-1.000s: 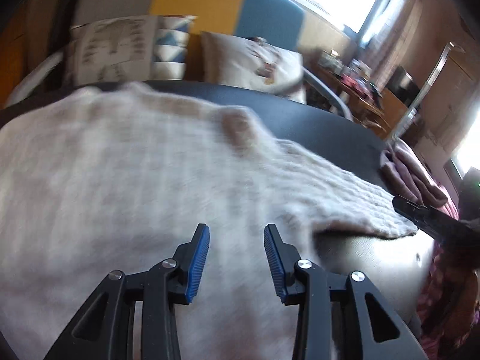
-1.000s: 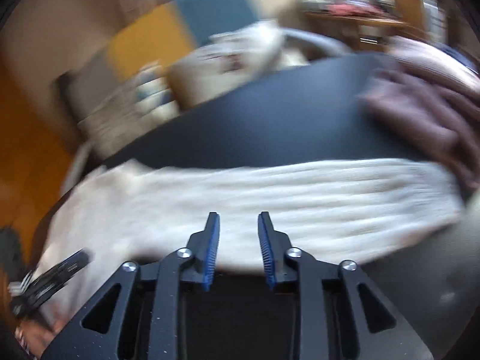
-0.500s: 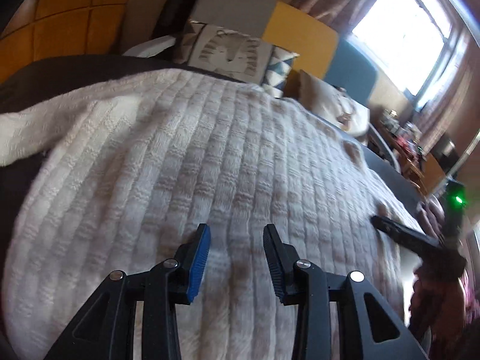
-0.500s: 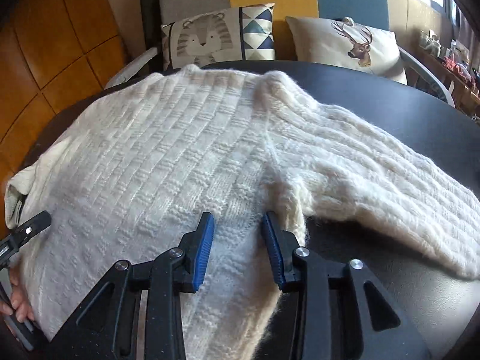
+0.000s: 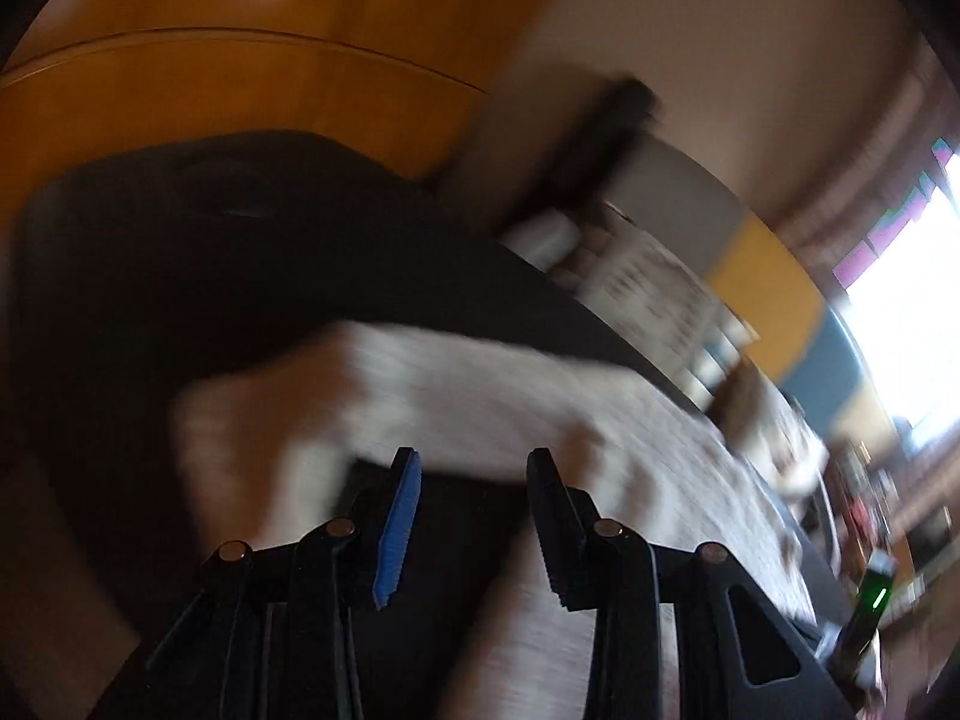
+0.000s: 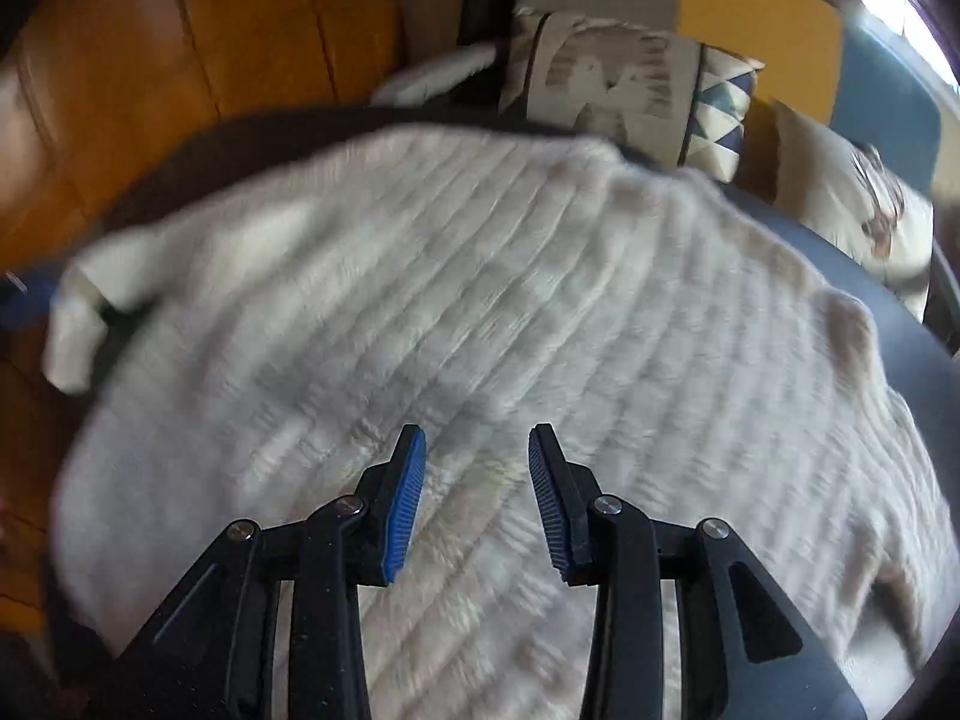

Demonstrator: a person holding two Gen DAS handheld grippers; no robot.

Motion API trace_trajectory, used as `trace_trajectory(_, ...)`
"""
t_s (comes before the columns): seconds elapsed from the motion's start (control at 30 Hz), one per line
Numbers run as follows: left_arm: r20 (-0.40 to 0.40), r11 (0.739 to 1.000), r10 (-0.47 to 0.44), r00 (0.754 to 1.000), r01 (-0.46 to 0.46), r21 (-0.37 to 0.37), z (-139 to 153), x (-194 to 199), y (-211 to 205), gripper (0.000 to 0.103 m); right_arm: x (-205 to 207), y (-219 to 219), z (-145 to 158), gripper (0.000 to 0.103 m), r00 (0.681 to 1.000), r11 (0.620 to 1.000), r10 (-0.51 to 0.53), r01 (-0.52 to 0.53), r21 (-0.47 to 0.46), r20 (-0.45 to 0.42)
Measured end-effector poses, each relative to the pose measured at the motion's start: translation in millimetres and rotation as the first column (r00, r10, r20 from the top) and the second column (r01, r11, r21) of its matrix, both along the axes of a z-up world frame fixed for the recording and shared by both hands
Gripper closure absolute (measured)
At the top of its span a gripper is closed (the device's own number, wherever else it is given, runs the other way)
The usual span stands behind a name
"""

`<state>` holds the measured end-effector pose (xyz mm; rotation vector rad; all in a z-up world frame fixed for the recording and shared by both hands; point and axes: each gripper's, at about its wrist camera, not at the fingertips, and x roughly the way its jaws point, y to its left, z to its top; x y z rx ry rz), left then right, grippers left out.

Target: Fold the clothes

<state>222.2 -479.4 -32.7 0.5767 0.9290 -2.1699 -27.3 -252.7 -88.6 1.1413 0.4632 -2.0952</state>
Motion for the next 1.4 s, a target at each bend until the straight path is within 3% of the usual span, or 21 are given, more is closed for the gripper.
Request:
trace_trajectory(0.03, 0.004, 0.999, 0.039, 0.999, -0.039, -0.014, -1.6, 12.6, -6.7, 0.065, -1.4, 2.8, -3.4, 0.049, 1.000, 0.999, -0.020, 0.019, -0.033, -0.017)
trace_trajectory(0.1, 0.052, 0.999, 0.027, 0.998, -0.025, -0.028, -10.5, 22.6, -15.1, 0.065, -7.7, 15.5, -9.2, 0.041, 0.998, 0.992, -0.065, 0.066, -0.103, 0.012)
trace_trajectory(0.17, 0.103, 1.000, -0.012, 0.995, 0.015, -0.025, -20.0, 27.8, -21.4, 0.065, -13.3, 25.4, -10.8, 0.041, 0.996, 0.985, -0.075, 0.083, -0.154, 0.053)
trace_trajectory(0.3, 0.107, 0.983, -0.179, 0.978, 0.174, 0.053, -31.5, 23.9, -18.5, 0.065, -2.1, 22.7, -8.4, 0.042, 0.997, 0.991, -0.072, 0.071, -0.116, -0.002)
trace_trajectory(0.43, 0.254, 0.980, -0.151, 0.955, 0.178, -0.087, -36.3, 12.6, -8.4, 0.065, -2.3, 20.1, -8.7, 0.042, 0.997, 0.990, -0.073, 0.073, -0.122, 0.001)
trace_trajectory(0.57, 0.376, 0.984, -0.099, 0.921, 0.147, -0.101, -57.4, -1.9, -14.4, 0.065, 0.0, 21.2, -7.1, 0.042, 0.997, 0.990, -0.072, 0.071, -0.123, 0.001)
trace_trajectory(0.67, 0.448, 0.970, -0.086, 0.890, 0.177, -0.167, -62.8, -15.8, -9.7, 0.065, -0.6, 21.5, -6.7, 0.042, 0.998, 0.990, -0.070, 0.070, -0.121, 0.000)
trace_trajectory(0.7, 0.464, 0.965, -0.077, 0.882, 0.183, -0.188, -61.2, -18.2, -9.9, 0.073, -0.8, 21.4, -6.8, 0.042, 0.998, 0.990, -0.070, 0.069, -0.122, 0.000)
trace_trajectory(0.73, 0.474, 0.960, -0.062, 0.878, 0.182, -0.213, -58.2, -19.4, -10.9, 0.088, -1.0, 21.2, -7.0, 0.042, 0.998, 0.990, -0.069, 0.069, -0.122, 0.000)
trace_trajectory(0.77, 0.483, 0.954, -0.046, 0.874, 0.181, -0.237, -55.3, -20.5, -11.8, 0.091, -1.2, 21.1, -7.1, 0.042, 0.998, 0.990, -0.069, 0.068, -0.122, 0.001)
trace_trajectory(0.83, 0.512, 0.928, 0.022, 0.859, 0.173, -0.329, -39.0, -21.0, -18.5, 0.095, -1.5, 21.2, -7.2, 0.042, 0.998, 0.990, -0.067, 0.067, -0.122, 0.001)
trace_trajectory(0.9, 0.530, 0.882, 0.102, 0.842, 0.170, -0.439, -17.7, -21.5, -27.2, 0.095, -1.5, 21.7, -7.0, 0.042, 0.998, 0.990, -0.067, 0.066, -0.123, 0.001)
trace_trajectory(1.0, 0.525, 0.832, 0.201, 0.827, 0.139, -0.537, 11.0, -17.0, -53.4, 0.094, -2.0, 22.2, -6.9, 0.042, 0.998, 0.990, -0.066, 0.066, -0.124, 0.002)
trace_trajectory(1.1, 0.472, 0.715, 0.360, 0.805, 0.087, -0.694, 30.0, -8.3, -72.0, 0.091, -3.5, 23.1, -7.0, 0.042, 0.998, 0.990, -0.066, 0.066, -0.127, 0.004)
trace_trajectory(1.13, 0.461, 0.692, 0.390, 0.797, 0.077, -0.718, 30.7, -6.8, -79.6, 0.088, -3.8, 23.1, -7.0, 0.042, 0.998, 0.990, -0.066, 0.066, -0.127, 0.004)
trace_trajectory(1.17, 0.473, 0.691, 0.410, 0.779, 0.073, -0.719, 23.9, -6.8, -88.6, 0.084, -4.2, 23.0, -7.1, 0.042, 0.998, 0.990, -0.066, 0.066, -0.127, 0.004)
trace_trajectory(1.2, 0.534, 0.730, 0.411, 0.739, 0.084, -0.678, 8.4, -9.0, -101.5, 0.076, -4.4, 23.0, -7.2, 0.042, 0.998, 0.990, -0.066, 0.066, -0.127, 0.005)
trace_trajectory(1.23, 0.610, 0.782, 0.396, 0.687, 0.097, -0.616, -9.9, -12.0, -115.9, 0.076, -4.6, 23.1, -7.3, 0.042, 0.998, 0.990, -0.066, 0.066, -0.128, 0.006)
trace_trajectory(1.33, 0.737, 0.897, 0.312, 0.599, 0.071, -0.437, -57.4, -3.4, -138.2, 0.076, -5.2, 23.2, -7.5, 0.041, 0.998, 0.989, -0.066, 0.066, -0.131, 0.010)
trace_trajectory(1.37, 0.728, 0.907, 0.304, 0.614, 0.047, -0.418, -64.2, 3.9, -138.0, 0.076, -5.6, 23.1, -7.6, 0.041, 0.998, 0.989, -0.066, 0.067, -0.133, 0.012)
trace_trajectory(1.4, 0.694, 0.905, 0.313, 0.648, 0.017, -0.425, -63.5, 12.2, -133.7, 0.076, -6.2, 22.9, -7.7, 0.041, 0.998, 0.989, -0.065, 0.067, -0.134, 0.013)
